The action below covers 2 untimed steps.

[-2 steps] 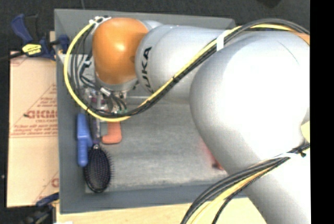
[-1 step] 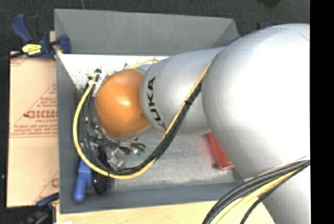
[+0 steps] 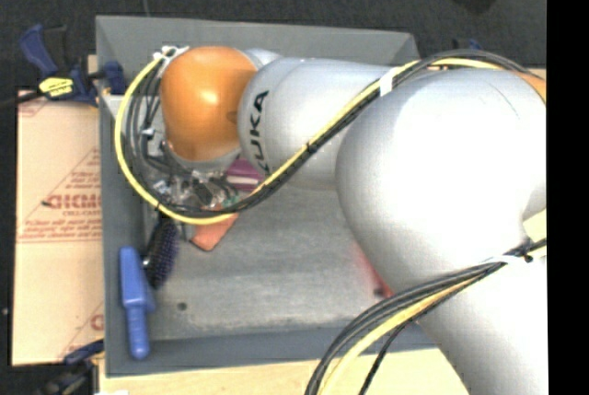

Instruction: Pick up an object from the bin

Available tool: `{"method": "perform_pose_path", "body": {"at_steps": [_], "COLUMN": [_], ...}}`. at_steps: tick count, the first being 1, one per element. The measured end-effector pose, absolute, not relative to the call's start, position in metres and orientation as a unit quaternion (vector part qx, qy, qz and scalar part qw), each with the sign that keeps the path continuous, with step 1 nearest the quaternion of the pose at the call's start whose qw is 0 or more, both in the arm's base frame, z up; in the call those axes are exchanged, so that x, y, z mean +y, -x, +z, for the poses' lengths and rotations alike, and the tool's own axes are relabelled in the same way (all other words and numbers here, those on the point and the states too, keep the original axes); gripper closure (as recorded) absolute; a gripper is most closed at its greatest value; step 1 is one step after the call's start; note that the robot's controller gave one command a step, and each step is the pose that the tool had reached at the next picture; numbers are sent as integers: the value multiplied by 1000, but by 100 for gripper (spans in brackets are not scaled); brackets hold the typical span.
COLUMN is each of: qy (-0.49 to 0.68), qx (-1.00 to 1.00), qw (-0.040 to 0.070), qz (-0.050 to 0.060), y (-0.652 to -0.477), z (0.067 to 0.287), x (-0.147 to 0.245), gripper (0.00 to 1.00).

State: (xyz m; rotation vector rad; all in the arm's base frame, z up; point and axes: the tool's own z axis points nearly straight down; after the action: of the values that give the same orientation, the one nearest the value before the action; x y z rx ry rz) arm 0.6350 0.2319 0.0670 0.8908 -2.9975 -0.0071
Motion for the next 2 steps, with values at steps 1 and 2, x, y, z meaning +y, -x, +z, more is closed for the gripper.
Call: {"method": "perform_pose_path", "body": {"at_steps": [1, 2], "qy": [-284, -284], "qx": [-959, -959], "qw": [7, 8], "qz": [-2, -3], "y": [-635, -635], "z": [67, 68], "x": [232, 232], "gripper": [100, 100]}}
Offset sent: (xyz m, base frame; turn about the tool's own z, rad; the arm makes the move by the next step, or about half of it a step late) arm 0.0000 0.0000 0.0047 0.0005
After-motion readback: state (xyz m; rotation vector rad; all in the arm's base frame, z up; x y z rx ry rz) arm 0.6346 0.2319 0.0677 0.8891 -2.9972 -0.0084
